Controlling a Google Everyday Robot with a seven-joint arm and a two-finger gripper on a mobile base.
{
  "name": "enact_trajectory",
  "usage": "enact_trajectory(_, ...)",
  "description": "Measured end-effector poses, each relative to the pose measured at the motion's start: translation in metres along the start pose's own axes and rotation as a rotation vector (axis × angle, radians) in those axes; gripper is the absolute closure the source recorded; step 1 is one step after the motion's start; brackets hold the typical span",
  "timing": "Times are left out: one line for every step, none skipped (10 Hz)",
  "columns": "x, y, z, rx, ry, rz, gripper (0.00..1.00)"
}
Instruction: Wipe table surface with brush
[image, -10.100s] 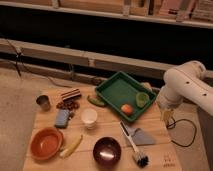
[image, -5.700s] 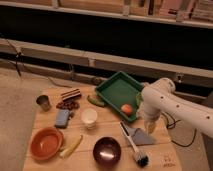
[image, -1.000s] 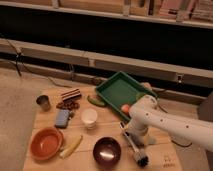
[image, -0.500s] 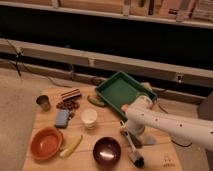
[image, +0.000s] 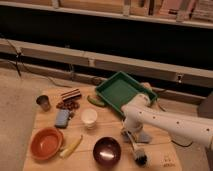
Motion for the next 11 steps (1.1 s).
enact_trajectory(0.0,0.002,0.0,-0.003,0.0,0.002,0.98)
enact_trajectory(0.001,0.003,0.001,-0.006,0.0,0.005,1.0)
enact_trajectory(0.002,0.003,0.0,0.0,-0.002,0.011,1.0)
enact_trajectory(0.004,0.0,-0.003,0.028,-0.009,0.019,1.0)
enact_trajectory(0.007,-0.002,-0.006,0.056,-0.011,0.027,1.0)
enact_trajectory(0.006,-0.004,-0.009,0.066,-0.015,0.025,1.0)
enact_trajectory(0.003,-0.008,-0.013,0.076,-0.013,0.019,1.0)
enact_trajectory(0.002,-0.009,-0.019,0.085,-0.01,0.019,1.0)
enact_trajectory(0.0,-0.008,-0.026,0.095,-0.009,0.021,1.0)
enact_trajectory(-0.004,-0.009,-0.041,0.111,0.001,0.025,1.0)
enact_trajectory(-0.006,-0.01,-0.051,0.116,0.015,0.029,1.0)
